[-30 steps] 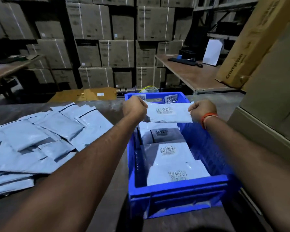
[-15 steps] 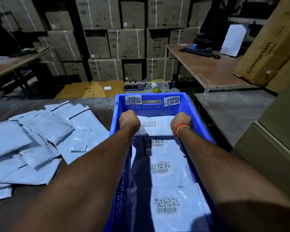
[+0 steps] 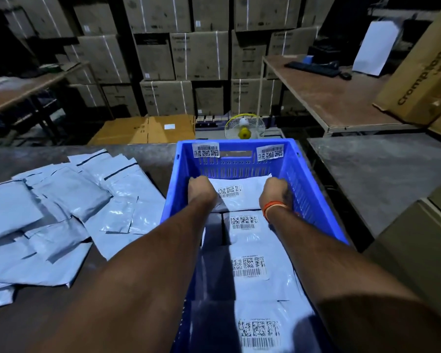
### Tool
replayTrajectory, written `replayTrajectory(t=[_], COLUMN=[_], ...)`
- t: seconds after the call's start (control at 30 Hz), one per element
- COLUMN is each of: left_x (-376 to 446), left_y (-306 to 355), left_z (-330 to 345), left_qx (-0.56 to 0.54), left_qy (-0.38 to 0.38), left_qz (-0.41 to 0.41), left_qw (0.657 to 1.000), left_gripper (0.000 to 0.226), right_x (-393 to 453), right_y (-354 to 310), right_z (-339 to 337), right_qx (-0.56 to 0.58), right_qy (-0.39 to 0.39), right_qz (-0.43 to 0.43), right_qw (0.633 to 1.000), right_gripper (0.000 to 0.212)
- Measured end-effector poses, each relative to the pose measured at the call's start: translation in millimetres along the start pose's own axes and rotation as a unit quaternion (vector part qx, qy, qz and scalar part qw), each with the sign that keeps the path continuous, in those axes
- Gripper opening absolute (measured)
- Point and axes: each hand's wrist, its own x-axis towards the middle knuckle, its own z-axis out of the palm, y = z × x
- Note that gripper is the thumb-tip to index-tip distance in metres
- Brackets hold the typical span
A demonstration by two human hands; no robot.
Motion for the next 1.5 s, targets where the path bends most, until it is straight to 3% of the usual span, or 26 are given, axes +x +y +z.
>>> replayTrajectory(t=[0.13,0.3,0.43,0.67,0.97,1.1,1.2,1.3,1.43,1.5], left_x=[-11,-28,-58,-107,-155,-168,-165,-154,-131,-116], left_y=[-2,-13,-38,-145,-321,-372,-399,-418,-436,-444], left_z=[-14,-62,-111,-174,-175,-153,-136,-123,-105,-94], left_qx=[-0.040,-0.108,-0.135,-0.110,-0.102,-0.085,-0.088,-0.076,-0.073,-0.082], left_qy=[0.041,0.021,0.065,0.113,0.099,0.067,0.051,0.042,0.033,0.025], left_qz=[0.029,0.105,0.171,0.153,0.100,0.086,0.080,0.077,0.058,0.053], left_qw=[0.998,0.988,0.974,0.976,0.985,0.990,0.992,0.993,0.995,0.995], left_gripper=[0.033,0.050,0.046,0.039,0.041,0.026,0.037,0.016,0.009,0.026], right_x=[-18,-50,-98,-193,-332,-377,-387,-386,-371,-362], right_y=[-14,-62,-113,-186,-253,-254,-252,-255,-267,-276], right_z=[-20,-53,-75,-89,-1,42,71,95,130,150], right_qx=[-0.035,-0.051,-0.049,-0.058,-0.038,-0.044,-0.053,-0.057,-0.048,-0.040], right_qy=[0.055,0.031,0.023,0.018,-0.061,-0.099,-0.129,-0.145,-0.162,-0.175], right_qz=[-0.087,-0.187,-0.259,-0.300,-0.315,-0.304,-0.290,-0.287,-0.299,-0.308], right_qw=[0.994,0.981,0.964,0.952,0.946,0.946,0.947,0.945,0.939,0.934], right_gripper=[0.030,0.028,0.024,0.021,0.020,0.018,0.019,0.021,0.034,0.045])
